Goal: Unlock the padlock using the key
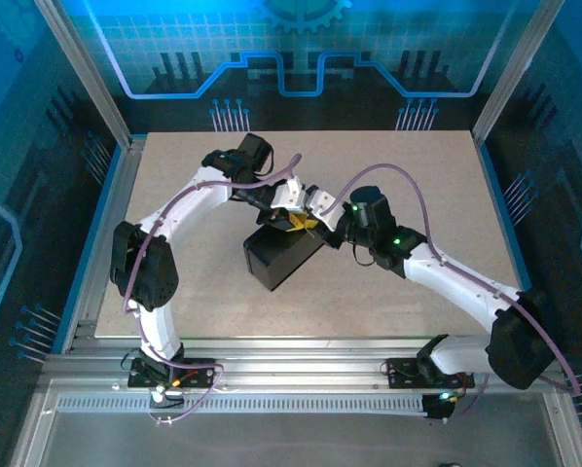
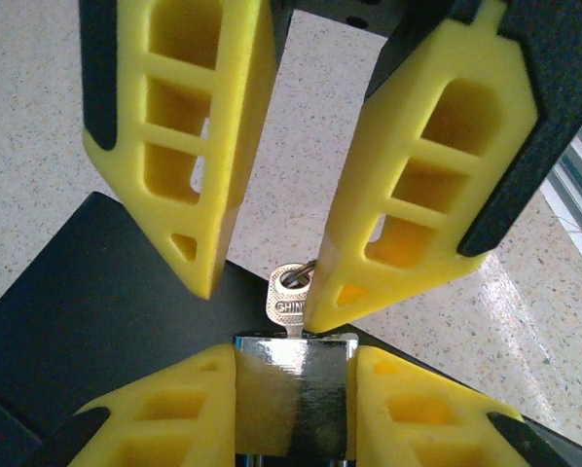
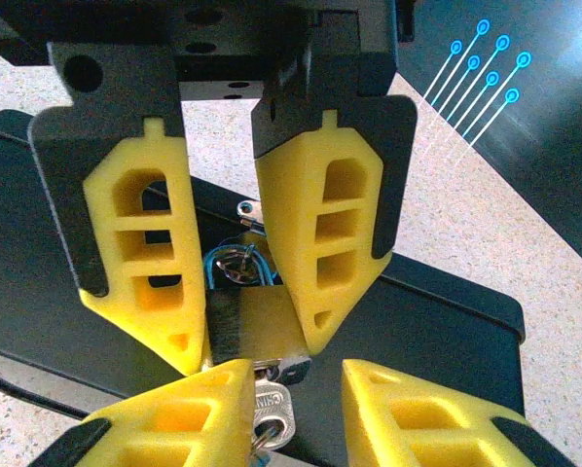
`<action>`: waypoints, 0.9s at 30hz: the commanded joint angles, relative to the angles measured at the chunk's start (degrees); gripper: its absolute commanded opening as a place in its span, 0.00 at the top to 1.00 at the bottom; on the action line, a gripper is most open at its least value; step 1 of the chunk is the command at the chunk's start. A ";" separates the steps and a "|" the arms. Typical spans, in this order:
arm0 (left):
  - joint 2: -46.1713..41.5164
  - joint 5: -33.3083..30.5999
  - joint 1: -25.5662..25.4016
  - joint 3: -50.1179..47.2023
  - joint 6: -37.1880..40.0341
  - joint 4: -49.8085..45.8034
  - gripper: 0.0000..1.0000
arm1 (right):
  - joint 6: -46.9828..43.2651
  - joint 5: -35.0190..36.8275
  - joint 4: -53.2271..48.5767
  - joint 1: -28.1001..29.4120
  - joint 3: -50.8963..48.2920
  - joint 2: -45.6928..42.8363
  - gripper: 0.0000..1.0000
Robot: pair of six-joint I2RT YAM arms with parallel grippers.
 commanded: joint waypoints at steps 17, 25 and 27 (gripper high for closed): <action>-1.47 7.62 0.87 1.51 2.50 -1.95 0.87 | -3.10 -3.47 -3.05 -1.92 0.24 -0.35 0.66; -1.62 8.36 0.84 2.21 3.79 -3.96 0.87 | -4.07 -3.93 -2.50 -1.93 1.45 1.33 0.68; -1.57 8.96 0.92 2.40 4.04 -4.58 0.87 | -4.20 -3.83 -2.35 -1.96 1.59 1.55 0.69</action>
